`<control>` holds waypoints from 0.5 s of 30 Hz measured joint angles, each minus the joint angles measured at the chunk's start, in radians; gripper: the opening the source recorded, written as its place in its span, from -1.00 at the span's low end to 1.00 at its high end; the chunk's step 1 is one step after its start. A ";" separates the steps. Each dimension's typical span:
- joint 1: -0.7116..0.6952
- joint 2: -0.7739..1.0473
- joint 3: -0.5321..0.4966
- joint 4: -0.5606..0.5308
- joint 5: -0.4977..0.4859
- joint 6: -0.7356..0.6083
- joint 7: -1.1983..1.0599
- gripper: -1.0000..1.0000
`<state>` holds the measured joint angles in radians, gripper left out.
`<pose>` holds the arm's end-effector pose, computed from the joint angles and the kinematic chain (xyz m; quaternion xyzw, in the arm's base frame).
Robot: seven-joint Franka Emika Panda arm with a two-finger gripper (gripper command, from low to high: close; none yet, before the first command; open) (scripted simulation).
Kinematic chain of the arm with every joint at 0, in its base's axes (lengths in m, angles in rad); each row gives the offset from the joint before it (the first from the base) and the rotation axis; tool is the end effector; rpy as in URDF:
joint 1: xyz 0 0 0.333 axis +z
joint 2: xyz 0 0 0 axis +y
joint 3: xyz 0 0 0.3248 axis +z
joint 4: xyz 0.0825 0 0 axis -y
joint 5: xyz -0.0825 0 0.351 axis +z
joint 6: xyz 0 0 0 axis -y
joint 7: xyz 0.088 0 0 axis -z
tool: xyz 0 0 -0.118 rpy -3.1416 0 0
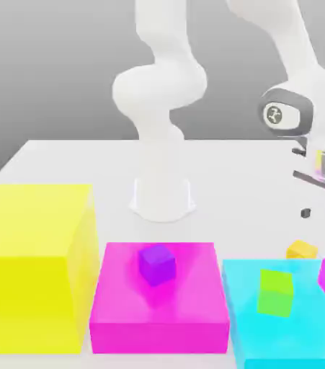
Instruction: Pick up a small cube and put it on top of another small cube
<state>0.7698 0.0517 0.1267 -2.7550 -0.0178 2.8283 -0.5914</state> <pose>0.2380 0.3001 0.2328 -0.7301 -0.6833 -0.0108 0.0021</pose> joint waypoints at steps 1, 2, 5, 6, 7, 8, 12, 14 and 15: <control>0.002 0.032 -0.002 -0.003 -0.019 0.023 -0.007 0.00; 0.009 0.066 -0.011 0.000 -0.035 0.049 -0.005 0.00; 0.040 0.172 -0.051 0.017 -0.082 0.134 0.020 0.00; 0.053 0.208 -0.066 0.023 -0.090 0.163 0.026 0.00; 0.065 0.245 -0.080 0.030 -0.096 0.192 0.031 0.00; 0.071 0.264 -0.086 0.034 -0.100 0.207 0.035 -1.00; 0.071 0.263 -0.086 0.034 -0.101 0.206 0.035 -1.00; 0.074 0.273 -0.089 0.035 -0.103 0.212 0.037 -1.00; 0.070 0.259 -0.086 0.033 -0.101 0.202 0.035 -1.00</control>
<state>0.8399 0.3111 0.0412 -2.7221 -0.1185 3.0302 -0.5566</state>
